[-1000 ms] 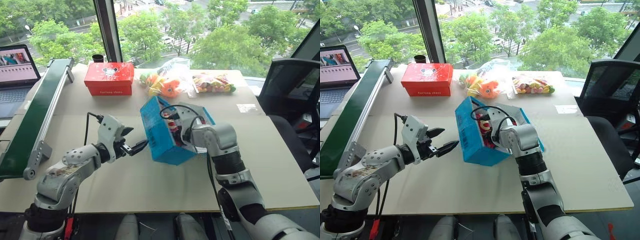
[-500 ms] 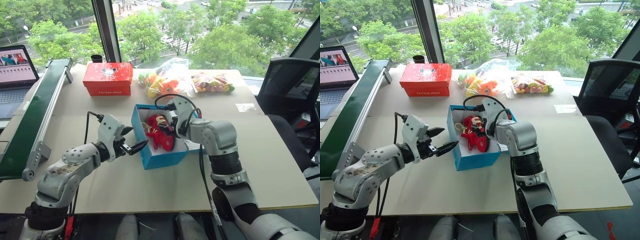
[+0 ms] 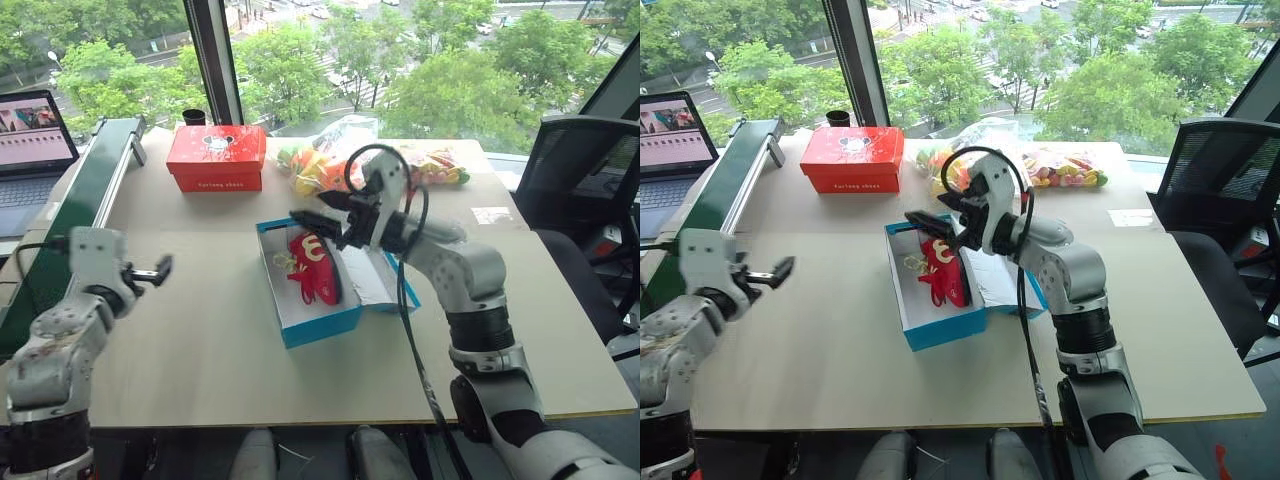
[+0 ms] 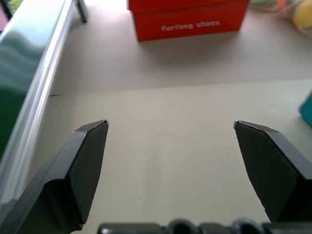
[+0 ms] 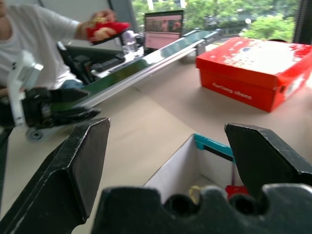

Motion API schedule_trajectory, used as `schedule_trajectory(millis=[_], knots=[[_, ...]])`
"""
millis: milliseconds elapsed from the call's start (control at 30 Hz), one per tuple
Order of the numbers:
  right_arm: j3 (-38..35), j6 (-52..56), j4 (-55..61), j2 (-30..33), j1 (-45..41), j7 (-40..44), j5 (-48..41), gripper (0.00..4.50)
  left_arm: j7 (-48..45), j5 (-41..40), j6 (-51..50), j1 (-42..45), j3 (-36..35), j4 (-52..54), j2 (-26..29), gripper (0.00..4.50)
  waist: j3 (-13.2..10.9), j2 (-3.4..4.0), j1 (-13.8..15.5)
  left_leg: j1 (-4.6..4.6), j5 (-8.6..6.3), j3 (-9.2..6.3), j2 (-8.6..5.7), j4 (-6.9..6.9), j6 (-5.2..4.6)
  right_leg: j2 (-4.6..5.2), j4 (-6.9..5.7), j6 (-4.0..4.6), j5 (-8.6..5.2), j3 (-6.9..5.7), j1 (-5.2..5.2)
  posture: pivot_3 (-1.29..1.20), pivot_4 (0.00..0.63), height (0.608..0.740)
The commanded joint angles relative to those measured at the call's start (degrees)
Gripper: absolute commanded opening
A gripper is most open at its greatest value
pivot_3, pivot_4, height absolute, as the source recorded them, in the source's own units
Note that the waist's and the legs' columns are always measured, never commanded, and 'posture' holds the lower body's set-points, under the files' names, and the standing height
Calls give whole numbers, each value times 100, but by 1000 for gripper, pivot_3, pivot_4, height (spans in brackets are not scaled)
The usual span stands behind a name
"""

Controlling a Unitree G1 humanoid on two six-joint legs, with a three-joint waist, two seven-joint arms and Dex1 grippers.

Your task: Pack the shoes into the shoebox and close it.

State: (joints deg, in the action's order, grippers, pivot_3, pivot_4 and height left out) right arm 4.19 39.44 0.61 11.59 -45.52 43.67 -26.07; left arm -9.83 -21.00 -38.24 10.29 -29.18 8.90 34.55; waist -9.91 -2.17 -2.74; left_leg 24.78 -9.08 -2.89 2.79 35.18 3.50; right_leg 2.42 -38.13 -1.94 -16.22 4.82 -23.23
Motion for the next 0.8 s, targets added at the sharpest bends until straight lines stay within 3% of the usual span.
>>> schedule_trajectory(millis=[33,167,400,800], knots=[[-15,-19,257,-28,-51,299,-345,4471,288,300,686,57,-475,-419,58,4372,0,-1,10,-1,0,-1,0,0,0,0,0,0,0,0,1,0,150,734],[228,-146,329,-74,62,383,-267,4471,263,319,1115,54,-626,-896,-21,4372,0,-1,22,-1,0,-1,0,0,0,0,-1,2,1,-1,2,0,150,734],[695,-580,327,-109,234,332,177,4471,338,616,1461,434,-161,-1510,-53,4372,2,-3,54,-3,0,-2,-1,2,1,1,-3,2,1,-4,4,0,150,734],[662,-837,543,-214,644,127,207,4471,172,929,2331,1069,9,-3076,358,4372,2,-4,12,-6,0,-3,0,0,1,0,-11,3,2,-6,2,0,150,734]])
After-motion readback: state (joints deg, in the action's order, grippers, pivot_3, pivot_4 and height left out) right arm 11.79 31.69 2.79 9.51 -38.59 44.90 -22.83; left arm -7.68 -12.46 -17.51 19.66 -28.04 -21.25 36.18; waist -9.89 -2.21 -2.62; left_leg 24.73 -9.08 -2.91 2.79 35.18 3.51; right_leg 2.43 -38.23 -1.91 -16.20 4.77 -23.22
